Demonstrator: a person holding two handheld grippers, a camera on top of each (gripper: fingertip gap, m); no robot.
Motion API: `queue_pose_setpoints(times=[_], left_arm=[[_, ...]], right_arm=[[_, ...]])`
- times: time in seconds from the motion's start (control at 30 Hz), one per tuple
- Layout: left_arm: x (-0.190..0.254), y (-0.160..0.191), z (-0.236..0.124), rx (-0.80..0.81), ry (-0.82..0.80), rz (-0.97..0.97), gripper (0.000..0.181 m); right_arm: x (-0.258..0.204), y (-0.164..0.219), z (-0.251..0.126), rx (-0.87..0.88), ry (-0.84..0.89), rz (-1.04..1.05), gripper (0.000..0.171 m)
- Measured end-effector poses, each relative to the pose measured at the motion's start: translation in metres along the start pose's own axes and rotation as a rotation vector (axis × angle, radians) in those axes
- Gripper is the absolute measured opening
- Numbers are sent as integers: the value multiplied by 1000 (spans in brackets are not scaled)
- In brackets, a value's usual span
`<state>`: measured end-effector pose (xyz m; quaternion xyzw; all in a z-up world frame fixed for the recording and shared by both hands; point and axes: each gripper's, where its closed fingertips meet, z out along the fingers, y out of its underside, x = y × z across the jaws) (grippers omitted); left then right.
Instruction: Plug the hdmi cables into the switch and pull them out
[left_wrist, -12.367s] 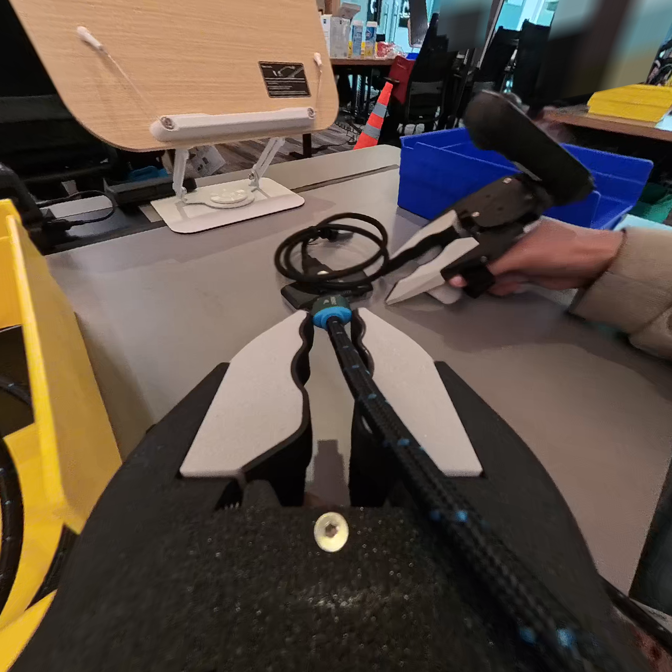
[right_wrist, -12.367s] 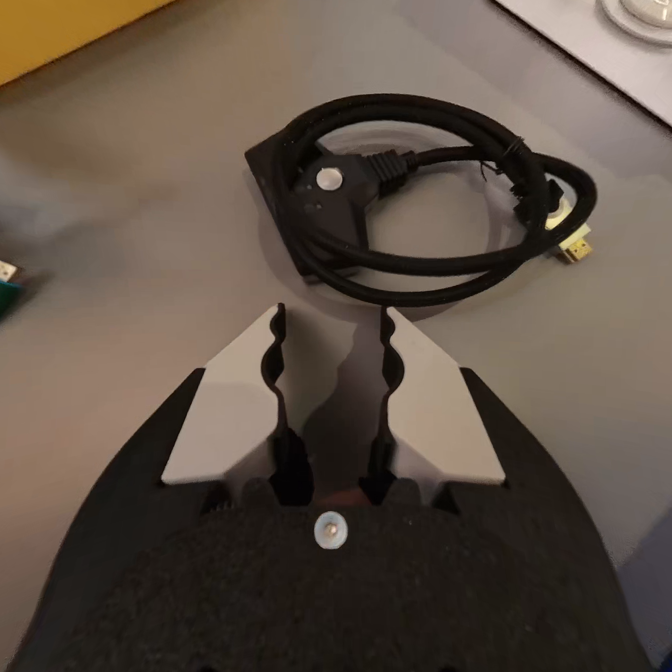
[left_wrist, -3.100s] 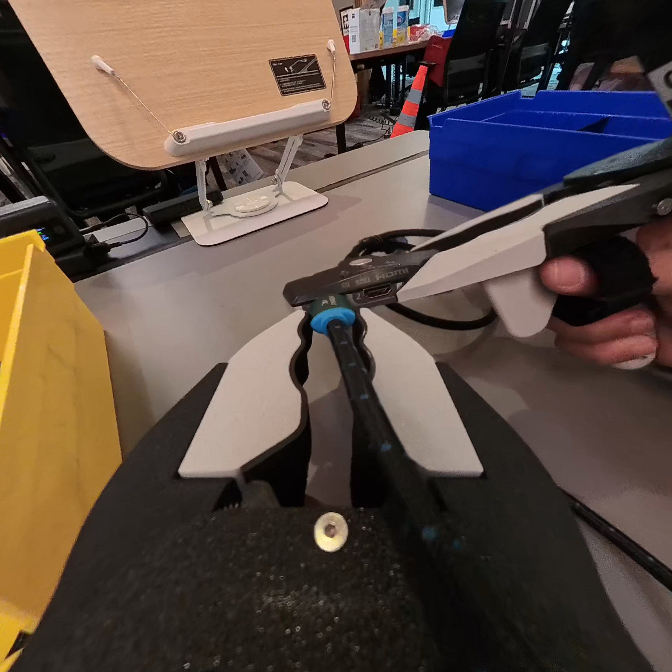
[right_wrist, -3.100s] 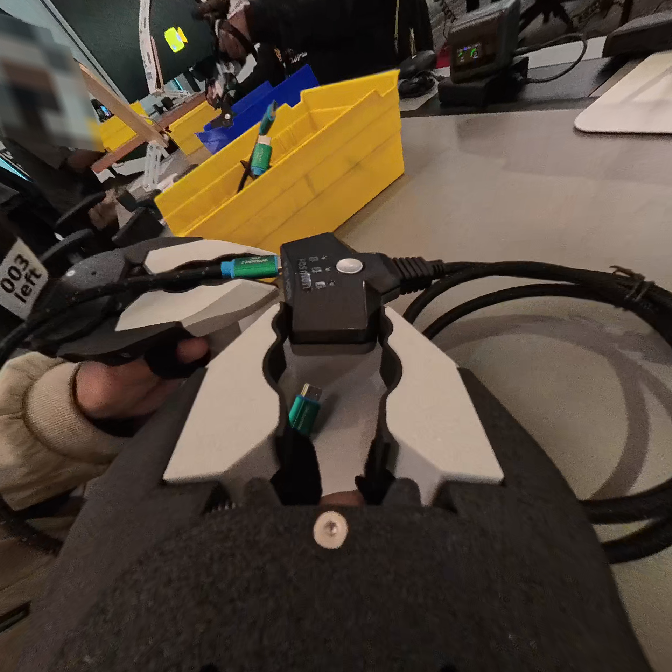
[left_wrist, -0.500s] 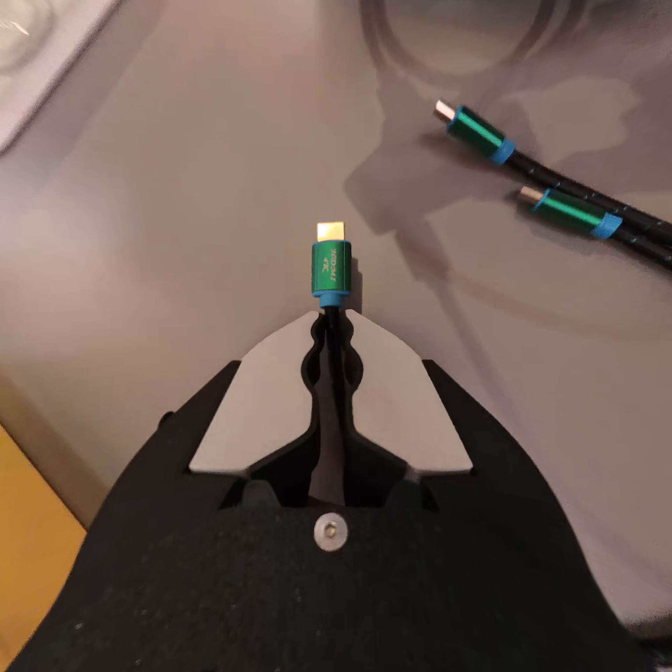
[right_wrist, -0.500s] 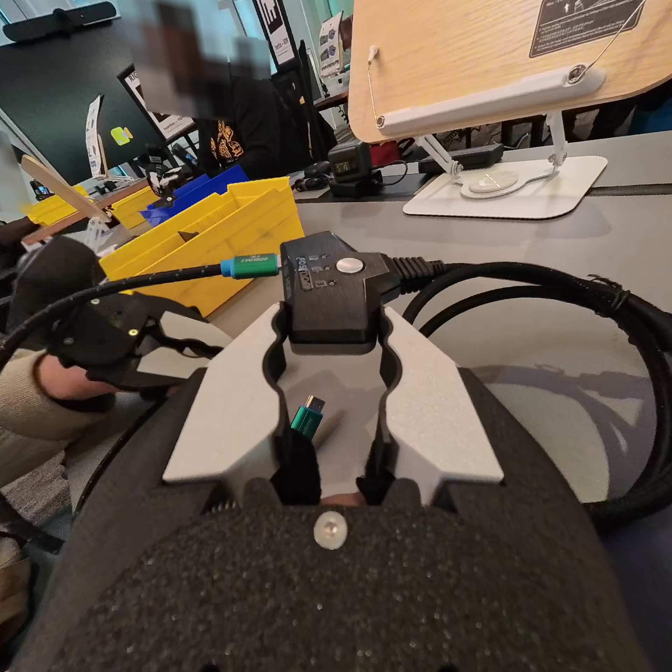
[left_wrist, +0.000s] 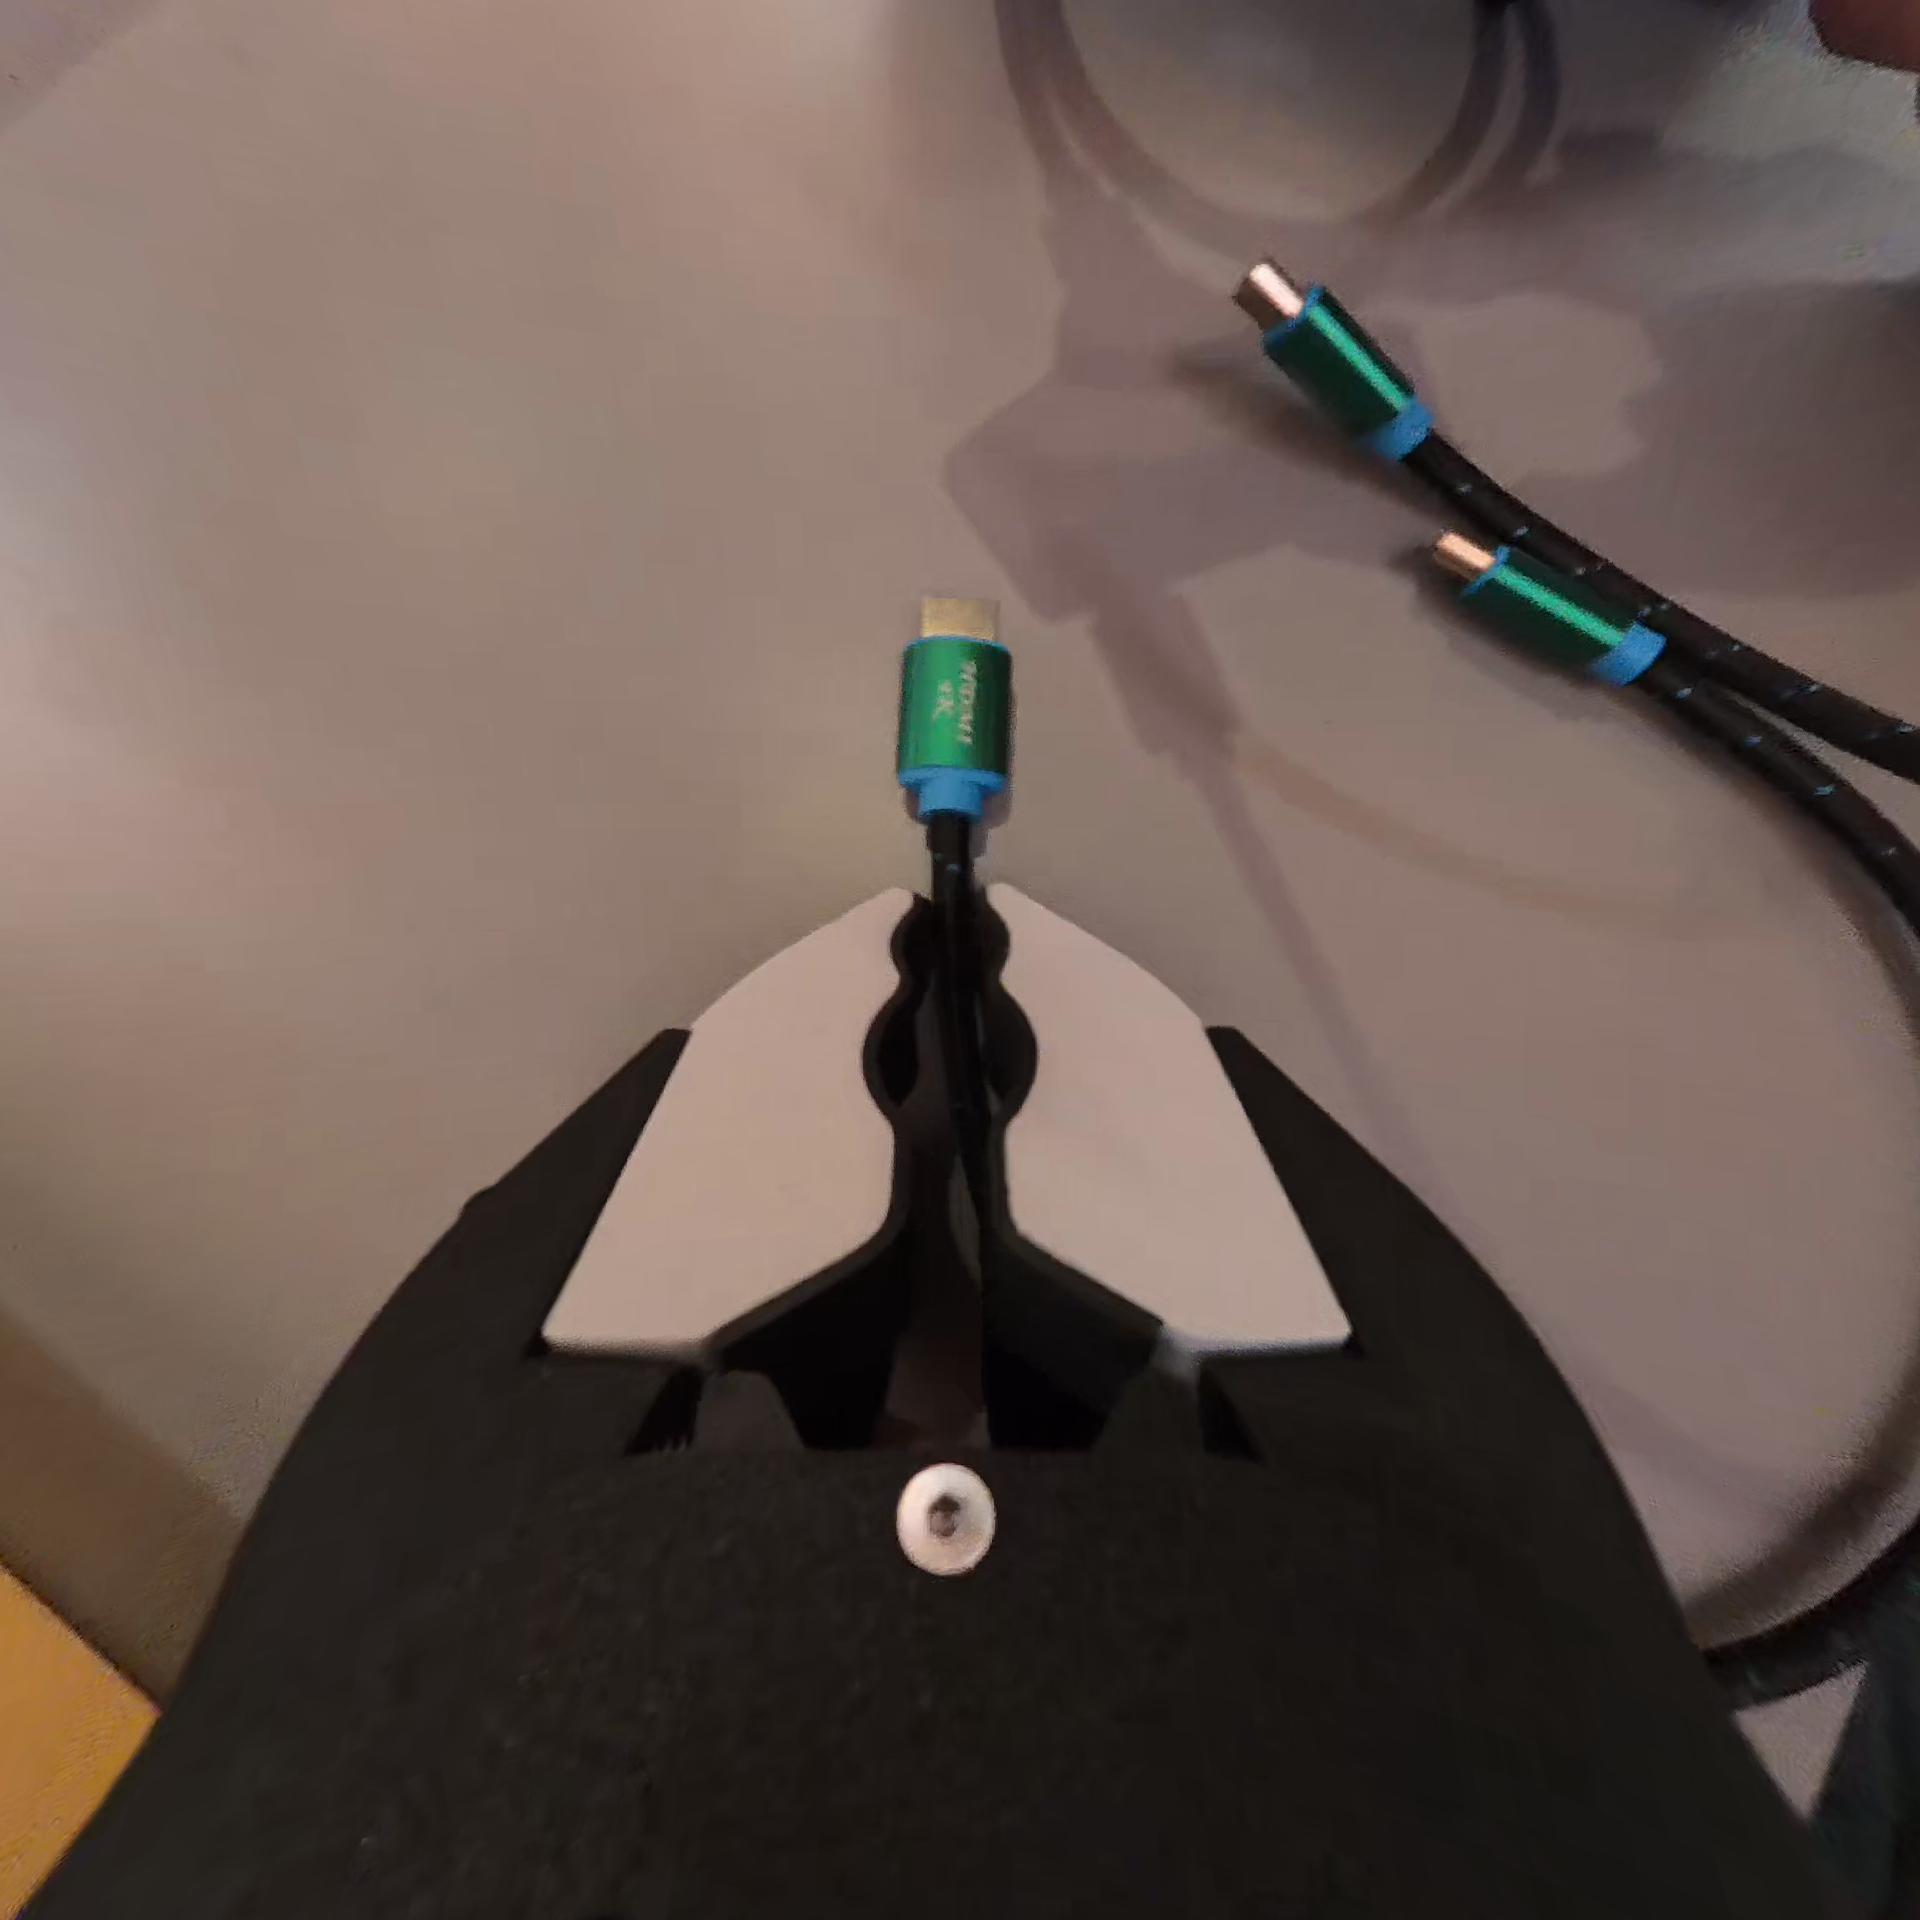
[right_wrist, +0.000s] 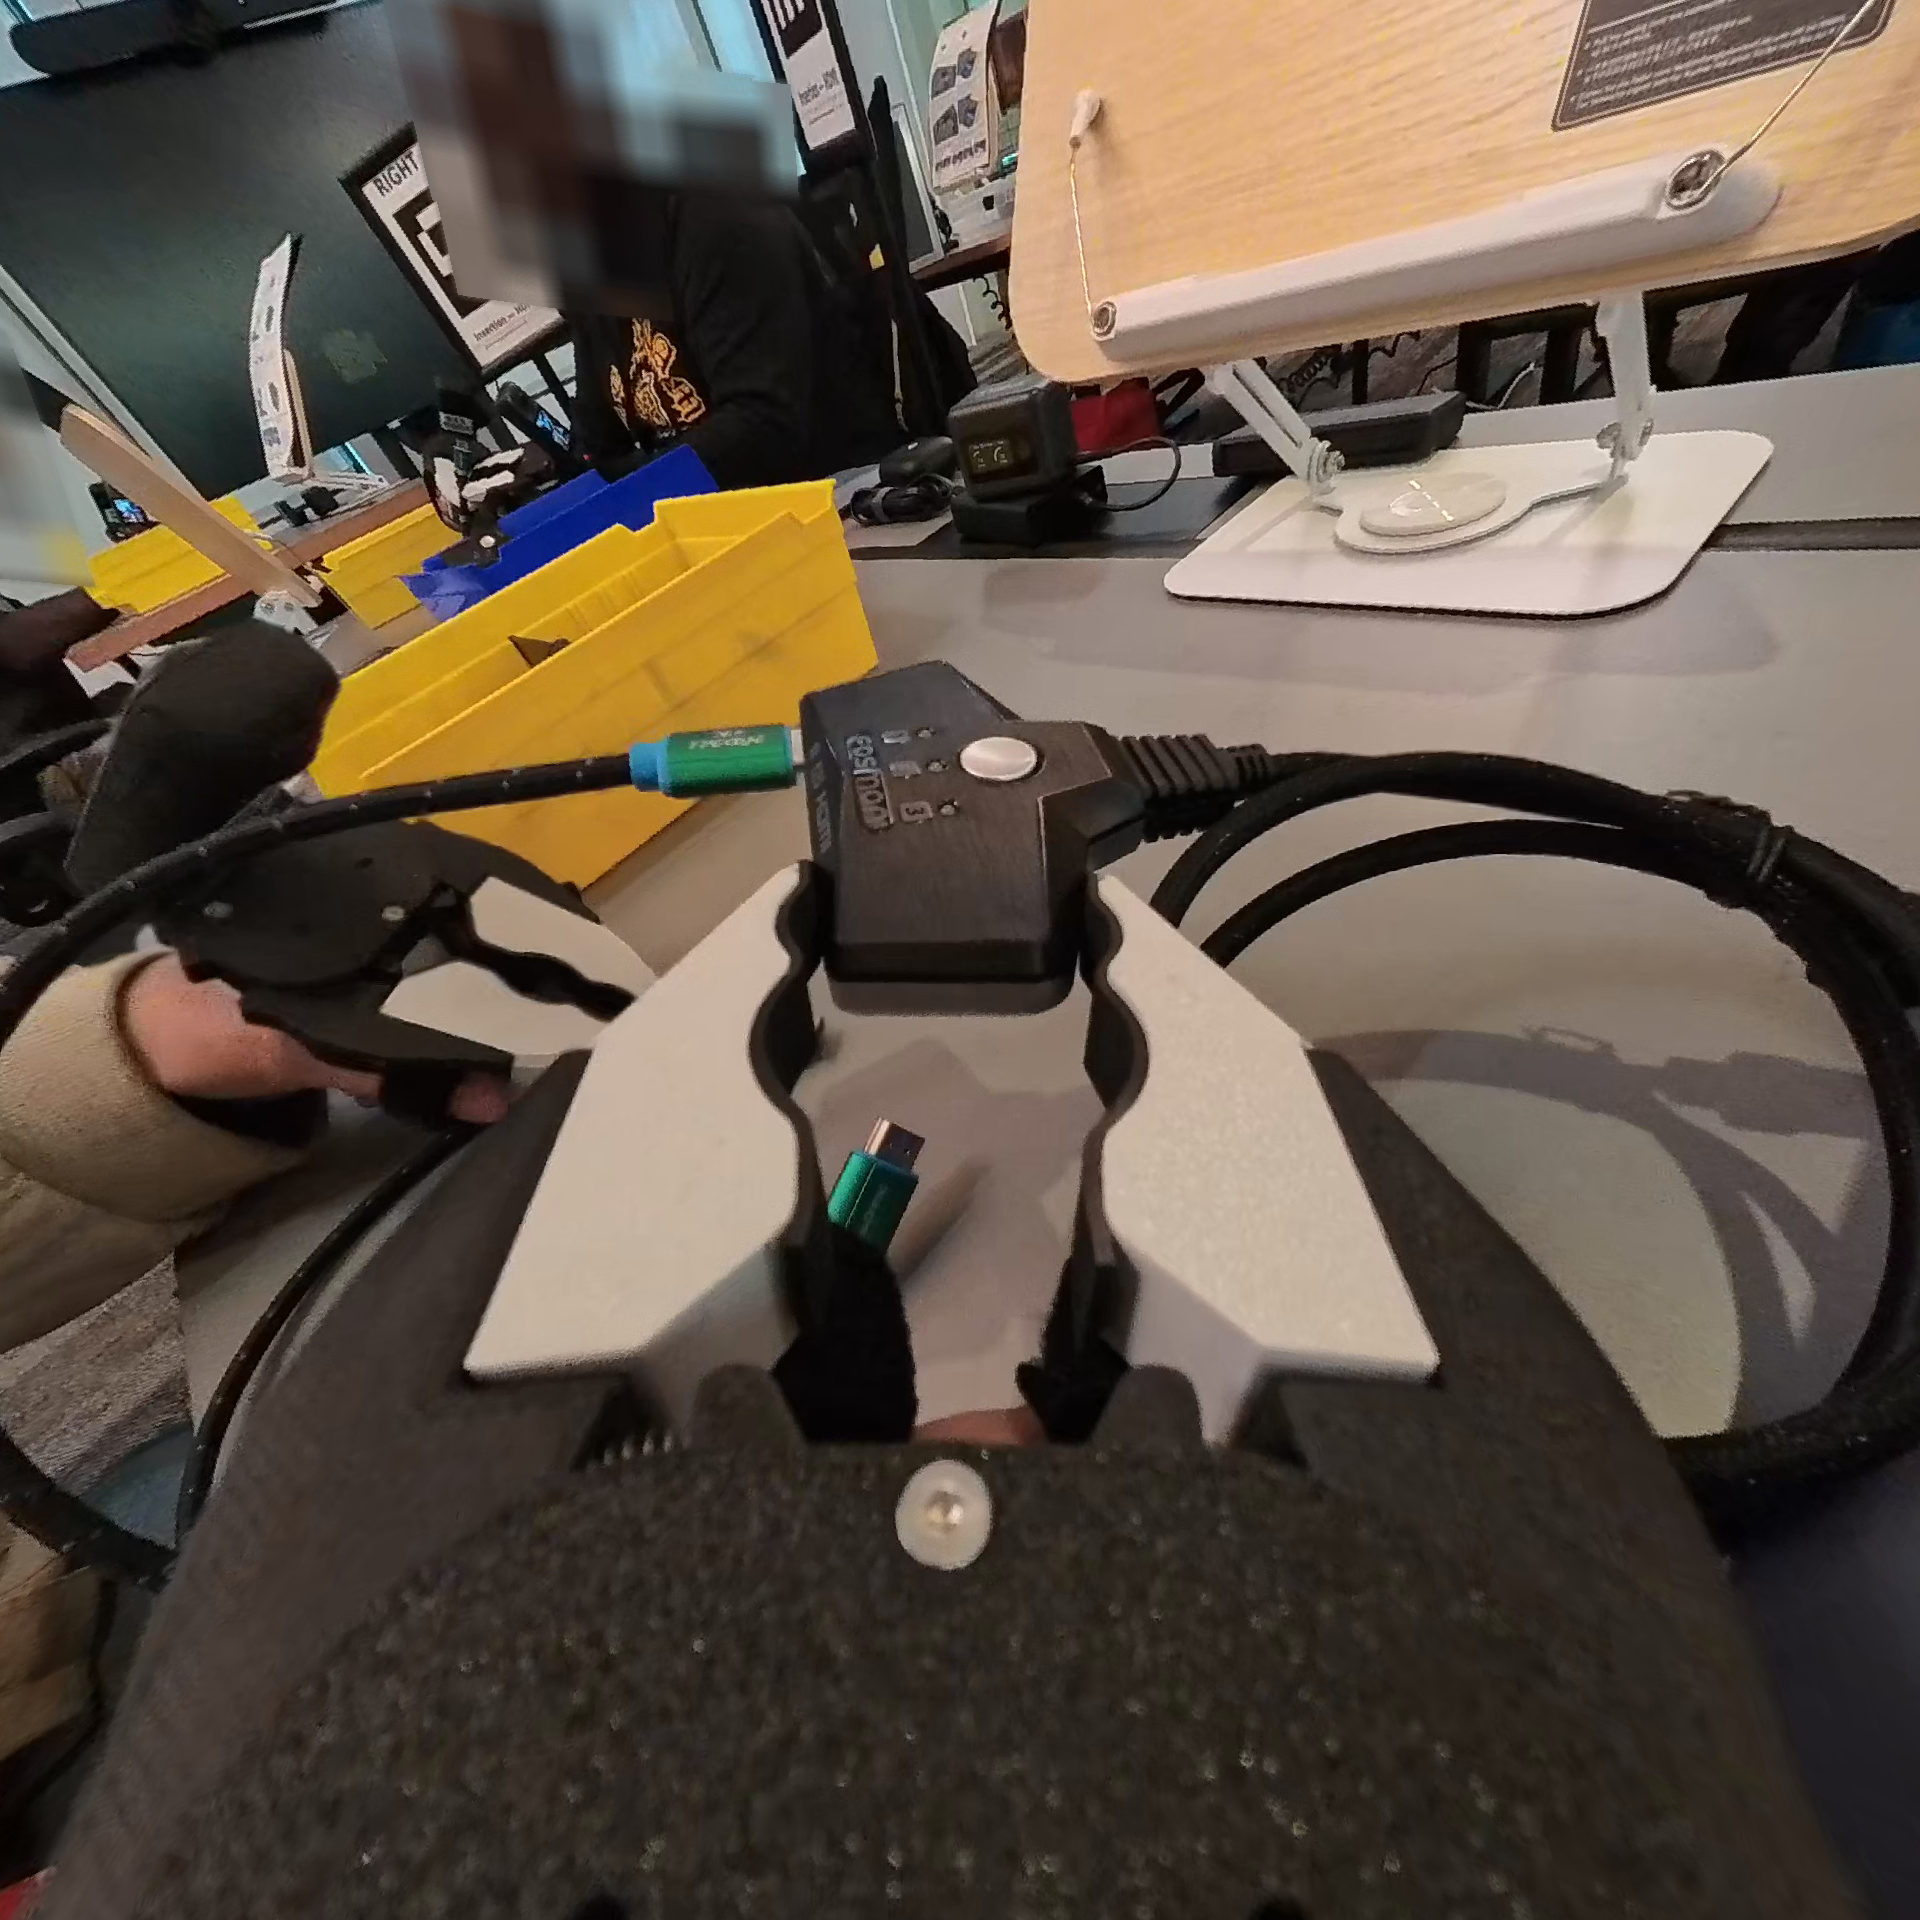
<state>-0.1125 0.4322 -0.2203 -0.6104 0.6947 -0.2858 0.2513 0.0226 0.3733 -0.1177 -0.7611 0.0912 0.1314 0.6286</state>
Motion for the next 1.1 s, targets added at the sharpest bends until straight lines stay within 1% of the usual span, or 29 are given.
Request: queue_pose_setpoints(times=[0.13, 0.2, 0.3, 0.4, 0.43, 0.5, 0.53, 0.6, 0.67, 0.73, 0.83, 0.93, 1.1], left_arm=[[-3, 2, -1, -23, -19, -1, 6], [-13, -2, -15, -38, -75, 23, 6], [-29, -35, -66, 38, -158, 8, 6], [-37, -53, -119, 18, -255, 56, 6], [-34, -58, -133, 10, -265, 71, 6], [-16, -67, -151, 16, -201, 87, 6], [-1, -72, -154, 27, -148, 93, 6], [30, -79, -142, 35, -40, 107, 6], [48, -77, -113, -8, 27, 99, 6], [51, -72, -83, -58, 46, 72, 6], [46, -75, -50, -44, 101, -43, 6], [32, -82, -35, 6, 100, -135, 6], [28, -85, -34, 58, 87, -174, 6]], right_arm=[[0, 4, 3, -25, 19, -38, 48], [1, 6, 4, -36, 47, -73, 48], [1, 9, 6, -51, 98, -131, 48], [3, 11, 9, -64, 154, -179, 48], [3, 11, 10, -65, 171, -193, 48], [4, 12, 13, -75, 197, -218, 48], [5, 13, 14, -80, 210, -232, 48], [4, 15, 17, -87, 225, -250, 48], [2, 16, 19, -83, 226, -253, 48], [-2, 16, 20, -77, 229, -271, 48], [-9, 14, 19, -60, 227, -294, 48], [-14, 16, 19, -56, 233, -304, 48], [-13, 18, 20, -63, 237, -299, 48]])
